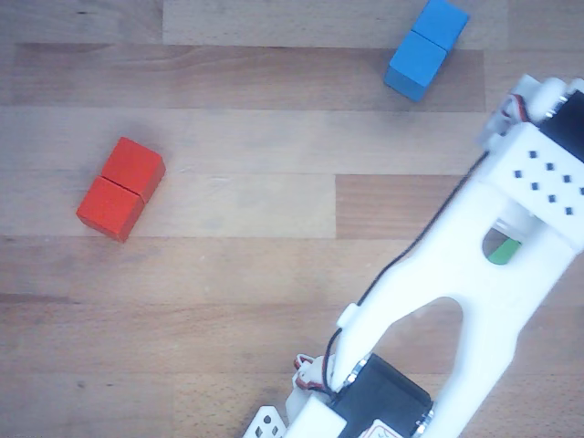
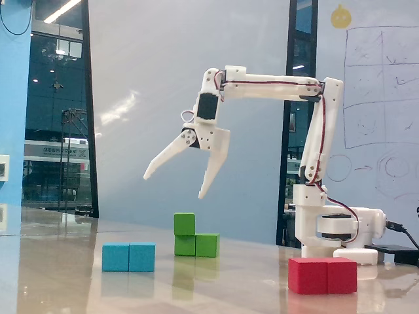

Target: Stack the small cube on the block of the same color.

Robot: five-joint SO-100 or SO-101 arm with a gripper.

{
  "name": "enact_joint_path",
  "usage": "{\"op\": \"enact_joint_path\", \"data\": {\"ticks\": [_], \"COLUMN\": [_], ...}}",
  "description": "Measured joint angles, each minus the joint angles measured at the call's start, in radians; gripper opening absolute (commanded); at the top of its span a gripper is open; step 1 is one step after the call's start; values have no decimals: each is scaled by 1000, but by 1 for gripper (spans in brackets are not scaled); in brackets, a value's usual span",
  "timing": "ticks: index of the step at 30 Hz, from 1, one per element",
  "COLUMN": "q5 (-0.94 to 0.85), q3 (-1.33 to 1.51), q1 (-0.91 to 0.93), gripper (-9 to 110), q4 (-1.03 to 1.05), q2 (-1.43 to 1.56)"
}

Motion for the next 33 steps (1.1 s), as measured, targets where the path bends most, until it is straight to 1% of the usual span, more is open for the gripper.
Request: {"op": "enact_joint_path", "data": {"ticks": [10, 14, 18, 22, 30, 33], "q5": [-3, -3, -2, 6, 9, 9], "q3": [0, 2, 104, 284, 676, 818], "q1": [-371, -480, -494, -503, -503, -503], "gripper": [43, 43, 43, 43, 43, 41], "q4": [0, 0, -9, -69, -295, -383], "q2": [12, 52, 137, 218, 480, 591]}}
